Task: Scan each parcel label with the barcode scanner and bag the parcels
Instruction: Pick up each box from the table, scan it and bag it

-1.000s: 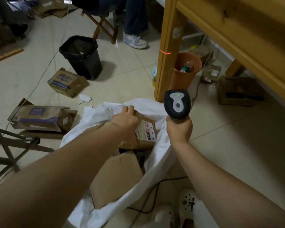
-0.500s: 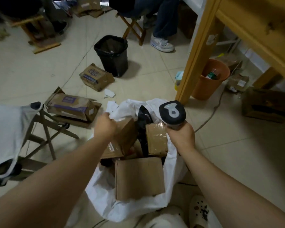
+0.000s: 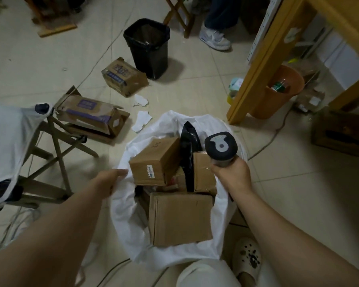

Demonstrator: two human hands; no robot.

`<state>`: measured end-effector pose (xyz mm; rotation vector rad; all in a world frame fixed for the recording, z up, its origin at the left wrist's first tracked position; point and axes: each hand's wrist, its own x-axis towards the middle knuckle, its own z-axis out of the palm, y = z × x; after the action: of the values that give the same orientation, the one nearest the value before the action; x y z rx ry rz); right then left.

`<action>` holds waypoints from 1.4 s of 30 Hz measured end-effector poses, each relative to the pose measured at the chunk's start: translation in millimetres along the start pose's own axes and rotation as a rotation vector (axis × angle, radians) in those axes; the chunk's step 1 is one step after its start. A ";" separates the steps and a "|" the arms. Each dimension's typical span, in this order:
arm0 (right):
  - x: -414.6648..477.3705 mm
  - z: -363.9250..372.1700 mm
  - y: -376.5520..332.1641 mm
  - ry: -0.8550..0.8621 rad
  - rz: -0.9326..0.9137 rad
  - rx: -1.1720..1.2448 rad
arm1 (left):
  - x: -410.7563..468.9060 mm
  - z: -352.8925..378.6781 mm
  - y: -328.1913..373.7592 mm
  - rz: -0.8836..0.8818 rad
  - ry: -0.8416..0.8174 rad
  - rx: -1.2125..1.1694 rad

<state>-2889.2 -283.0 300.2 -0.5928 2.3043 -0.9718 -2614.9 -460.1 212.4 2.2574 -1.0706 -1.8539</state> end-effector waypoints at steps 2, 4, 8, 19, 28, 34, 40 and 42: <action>-2.0 -5.0 -0.5 0.015 0.013 -0.011 | -16.9 -2.7 22.9 0.174 0.072 0.203; -3.3 -14.2 -9.4 0.077 0.005 0.013 | -41.7 -7.8 52.1 0.452 0.273 0.444; -1.6 -49.9 -57.0 0.298 -0.086 0.106 | -95.0 -14.2 96.0 0.838 0.521 0.520; -41.7 -41.4 -29.2 0.146 0.067 0.089 | -83.5 -39.1 4.3 0.346 0.215 0.356; -41.6 -78.2 -114.2 0.314 -0.227 0.358 | -136.1 -24.3 103.0 0.853 0.377 0.078; -32.3 -46.9 -57.1 0.115 0.055 -0.030 | -123.6 -12.5 42.3 0.322 0.061 0.091; -18.5 -71.5 -90.4 0.243 -0.096 0.152 | -142.8 -29.9 87.9 0.464 -0.010 -0.213; -24.3 -75.5 -94.4 0.288 -0.170 0.198 | -143.4 -46.7 85.9 0.488 -0.037 -0.214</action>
<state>-2903.2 -291.4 422.4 -0.6051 2.3919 -1.4295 -2623.0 -469.5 385.5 1.6642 -1.2226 -1.7084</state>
